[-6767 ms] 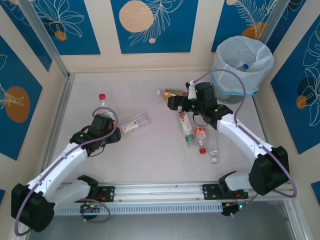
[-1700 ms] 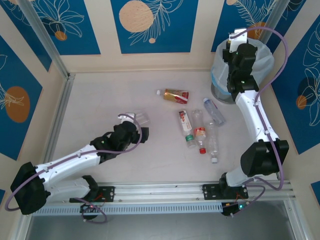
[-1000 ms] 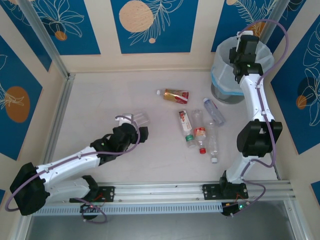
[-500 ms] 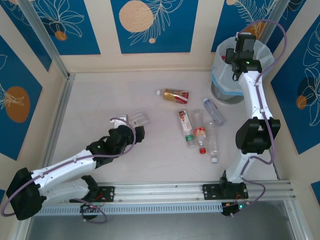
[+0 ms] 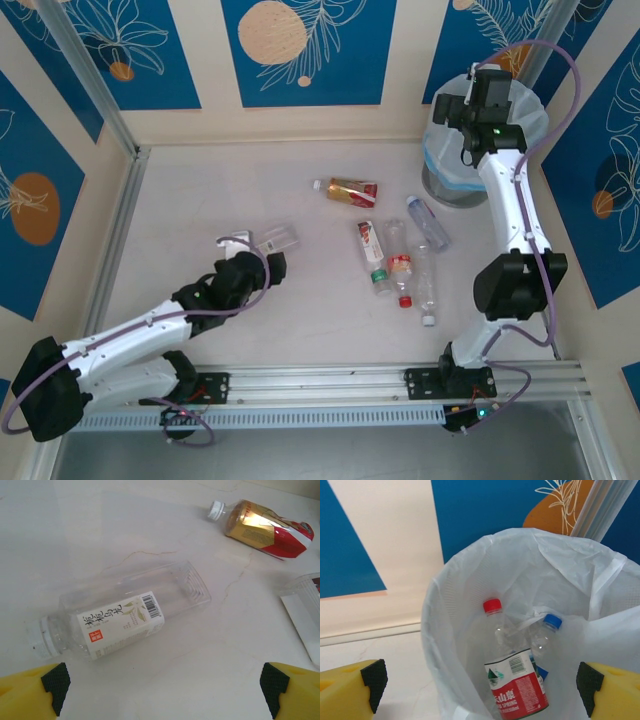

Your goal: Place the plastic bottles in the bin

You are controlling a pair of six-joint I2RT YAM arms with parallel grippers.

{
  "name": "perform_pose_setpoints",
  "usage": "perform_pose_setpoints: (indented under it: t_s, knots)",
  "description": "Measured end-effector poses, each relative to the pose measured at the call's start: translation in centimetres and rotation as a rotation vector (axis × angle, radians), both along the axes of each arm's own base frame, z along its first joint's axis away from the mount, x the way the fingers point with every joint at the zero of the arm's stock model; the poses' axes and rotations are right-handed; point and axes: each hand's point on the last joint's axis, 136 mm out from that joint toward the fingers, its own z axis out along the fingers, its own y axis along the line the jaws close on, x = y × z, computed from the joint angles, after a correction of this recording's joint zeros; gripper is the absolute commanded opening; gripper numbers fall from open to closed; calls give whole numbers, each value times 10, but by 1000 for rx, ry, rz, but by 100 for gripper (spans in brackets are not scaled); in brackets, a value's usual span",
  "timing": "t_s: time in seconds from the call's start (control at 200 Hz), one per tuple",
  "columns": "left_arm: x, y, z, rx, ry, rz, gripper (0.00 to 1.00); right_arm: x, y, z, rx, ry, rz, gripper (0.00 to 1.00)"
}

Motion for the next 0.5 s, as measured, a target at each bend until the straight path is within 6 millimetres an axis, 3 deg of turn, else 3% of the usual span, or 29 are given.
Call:
perform_pose_setpoints:
  t_s: [0.205,0.5]
  knots:
    - [6,17,-9,9,37,57,99,-17,13,6,48,-34,38,100]
    - [18,39,-22,-68,133,103,99,-51,40,-5,168,-74,128,100]
